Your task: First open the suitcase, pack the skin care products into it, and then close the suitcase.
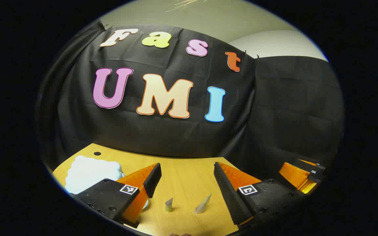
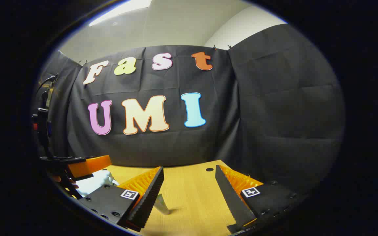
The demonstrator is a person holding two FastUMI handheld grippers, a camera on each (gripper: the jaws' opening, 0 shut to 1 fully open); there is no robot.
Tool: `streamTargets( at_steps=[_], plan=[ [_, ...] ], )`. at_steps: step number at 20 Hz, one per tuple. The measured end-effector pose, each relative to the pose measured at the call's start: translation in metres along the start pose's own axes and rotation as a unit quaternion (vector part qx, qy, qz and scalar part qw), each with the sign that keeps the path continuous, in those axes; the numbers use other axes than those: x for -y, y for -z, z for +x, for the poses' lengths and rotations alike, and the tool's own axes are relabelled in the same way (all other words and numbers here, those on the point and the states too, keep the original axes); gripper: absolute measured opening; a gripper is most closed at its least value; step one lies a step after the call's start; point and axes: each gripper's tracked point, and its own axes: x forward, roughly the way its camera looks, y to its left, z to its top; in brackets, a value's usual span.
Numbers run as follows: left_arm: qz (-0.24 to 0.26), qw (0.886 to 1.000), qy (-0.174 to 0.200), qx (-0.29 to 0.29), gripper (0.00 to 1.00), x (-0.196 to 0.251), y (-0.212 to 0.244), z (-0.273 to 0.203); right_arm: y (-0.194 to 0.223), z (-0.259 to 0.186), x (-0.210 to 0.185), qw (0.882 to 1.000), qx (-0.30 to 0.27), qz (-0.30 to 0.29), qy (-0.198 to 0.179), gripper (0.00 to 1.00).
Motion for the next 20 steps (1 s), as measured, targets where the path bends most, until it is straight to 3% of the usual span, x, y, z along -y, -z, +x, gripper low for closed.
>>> streamTargets(
  at_steps=[5, 11, 16, 20],
  plan=[
    [0.009, 1.000, -0.020, -0.010, 0.95, -0.023, 0.000, 0.010, 0.011, 0.007, -0.009, 1.000, -0.010, 0.017, -0.008, 0.98],
    [-0.018, 0.994, -0.049, -0.093, 0.95, -0.068, 0.032, 0.034, 0.019, 0.024, -0.018, 0.999, -0.022, 0.026, -0.024, 0.98],
    [-0.040, 0.977, -0.099, -0.182, 0.96, -0.121, 0.067, 0.060, 0.031, 0.036, -0.021, 0.998, -0.039, 0.032, -0.034, 0.98],
    [-0.063, 0.960, -0.117, -0.245, 0.96, -0.143, 0.086, 0.077, 0.041, 0.037, -0.018, 0.997, -0.054, 0.034, -0.034, 0.94]
  ],
)
